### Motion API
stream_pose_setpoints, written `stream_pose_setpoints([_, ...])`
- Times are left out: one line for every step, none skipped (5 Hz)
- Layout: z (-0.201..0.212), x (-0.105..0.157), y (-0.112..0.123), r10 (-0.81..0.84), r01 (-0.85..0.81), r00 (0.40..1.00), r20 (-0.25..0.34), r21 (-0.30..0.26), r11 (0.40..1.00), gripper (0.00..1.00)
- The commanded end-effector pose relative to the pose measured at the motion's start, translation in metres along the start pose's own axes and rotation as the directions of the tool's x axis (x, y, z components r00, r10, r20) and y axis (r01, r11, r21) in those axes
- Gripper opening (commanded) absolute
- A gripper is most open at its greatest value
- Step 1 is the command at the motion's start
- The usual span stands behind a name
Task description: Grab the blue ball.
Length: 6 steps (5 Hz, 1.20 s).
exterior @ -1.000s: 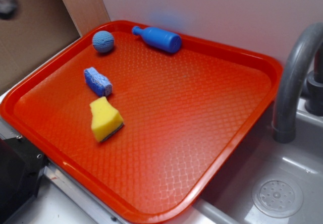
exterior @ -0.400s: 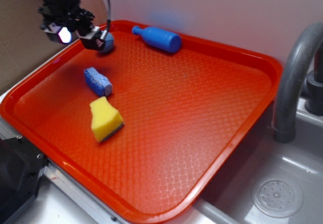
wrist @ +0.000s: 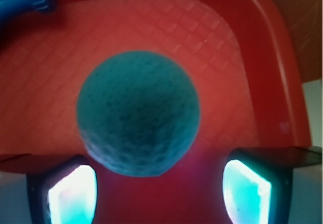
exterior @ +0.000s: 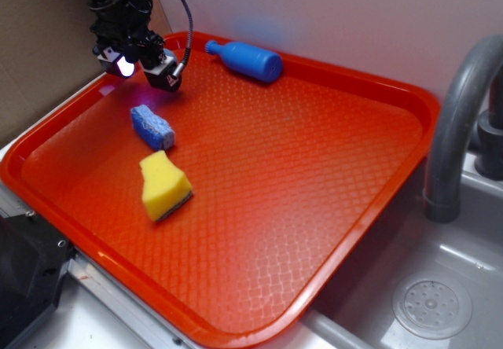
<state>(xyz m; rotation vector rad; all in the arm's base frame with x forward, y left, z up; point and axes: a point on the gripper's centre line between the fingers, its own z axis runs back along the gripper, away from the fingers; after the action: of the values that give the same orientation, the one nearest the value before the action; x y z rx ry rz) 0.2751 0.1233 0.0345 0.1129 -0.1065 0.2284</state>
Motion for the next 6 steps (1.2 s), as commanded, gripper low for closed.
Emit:
stream_pose_setpoints([0.015,0.024,-0.018,-0.035,0.038,0.998,0.048,-0.064,0.997,1.00])
stream_pose_setpoints([0.012,0.025,-0.030,-0.057,0.060,0.996,0.074,-0.039,0.997,1.00])
stream_pose_setpoints([0.011,0.027,-0.030,-0.056,0.059,0.991,0.120,-0.022,0.998,0.00])
stream_pose_setpoints([0.011,0.027,-0.032,-0.067,0.071,0.991,0.119,-0.032,0.997,0.00])
stream_pose_setpoints([0.010,0.026,-0.033,-0.070,0.076,0.990,0.119,-0.046,0.996,0.00])
stream_pose_setpoints([0.004,0.026,-0.036,-0.074,0.079,0.991,0.107,-0.040,0.996,0.00])
